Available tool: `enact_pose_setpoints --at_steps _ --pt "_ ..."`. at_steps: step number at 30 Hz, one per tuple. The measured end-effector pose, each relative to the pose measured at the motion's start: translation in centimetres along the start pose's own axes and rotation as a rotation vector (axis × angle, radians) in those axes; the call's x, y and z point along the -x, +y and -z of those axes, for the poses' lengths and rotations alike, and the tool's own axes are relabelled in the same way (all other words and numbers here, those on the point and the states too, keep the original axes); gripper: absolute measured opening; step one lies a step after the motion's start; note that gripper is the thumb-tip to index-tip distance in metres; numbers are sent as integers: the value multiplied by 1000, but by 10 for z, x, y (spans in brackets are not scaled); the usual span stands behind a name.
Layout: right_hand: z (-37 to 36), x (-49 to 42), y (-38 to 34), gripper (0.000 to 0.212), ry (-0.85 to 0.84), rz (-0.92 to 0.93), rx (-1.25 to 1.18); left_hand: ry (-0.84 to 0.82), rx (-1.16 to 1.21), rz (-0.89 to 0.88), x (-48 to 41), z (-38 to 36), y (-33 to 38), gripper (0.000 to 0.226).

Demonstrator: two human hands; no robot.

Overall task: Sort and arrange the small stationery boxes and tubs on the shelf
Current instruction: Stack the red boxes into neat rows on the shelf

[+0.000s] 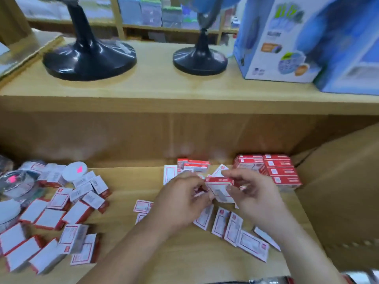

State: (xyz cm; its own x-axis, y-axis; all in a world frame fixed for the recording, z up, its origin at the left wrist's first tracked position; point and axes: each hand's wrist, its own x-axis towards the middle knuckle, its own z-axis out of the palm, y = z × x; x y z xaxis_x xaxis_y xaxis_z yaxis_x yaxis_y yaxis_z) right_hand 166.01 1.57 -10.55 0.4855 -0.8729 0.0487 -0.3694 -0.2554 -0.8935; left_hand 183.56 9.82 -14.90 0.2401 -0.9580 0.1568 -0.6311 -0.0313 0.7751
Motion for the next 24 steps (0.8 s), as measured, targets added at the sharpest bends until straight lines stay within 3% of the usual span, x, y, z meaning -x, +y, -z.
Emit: enact_pose_setpoints --at_steps 3,5,9,12,15,19,24 --pt "38 4 4 47 -75 1 65 16 14 -79 -16 -19 24 45" --pt "54 5 6 52 -65 -11 8 -29 96 -129 -24 -33 38 29" --pt "79 13 19 54 33 -15 -91 -58 344 -5 -26 -45 50 13" --pt "87 17 32 41 37 -82 -147 -83 477 72 -28 -47 56 9" --pt "88 15 43 31 93 -127 -201 -98 489 116 -28 -52 61 13" --pt "92 9 51 31 45 -113 -144 -84 494 153 -35 -61 59 28" --pt "95 8 66 21 262 -50 -54 66 162 61 -54 -74 49 22"
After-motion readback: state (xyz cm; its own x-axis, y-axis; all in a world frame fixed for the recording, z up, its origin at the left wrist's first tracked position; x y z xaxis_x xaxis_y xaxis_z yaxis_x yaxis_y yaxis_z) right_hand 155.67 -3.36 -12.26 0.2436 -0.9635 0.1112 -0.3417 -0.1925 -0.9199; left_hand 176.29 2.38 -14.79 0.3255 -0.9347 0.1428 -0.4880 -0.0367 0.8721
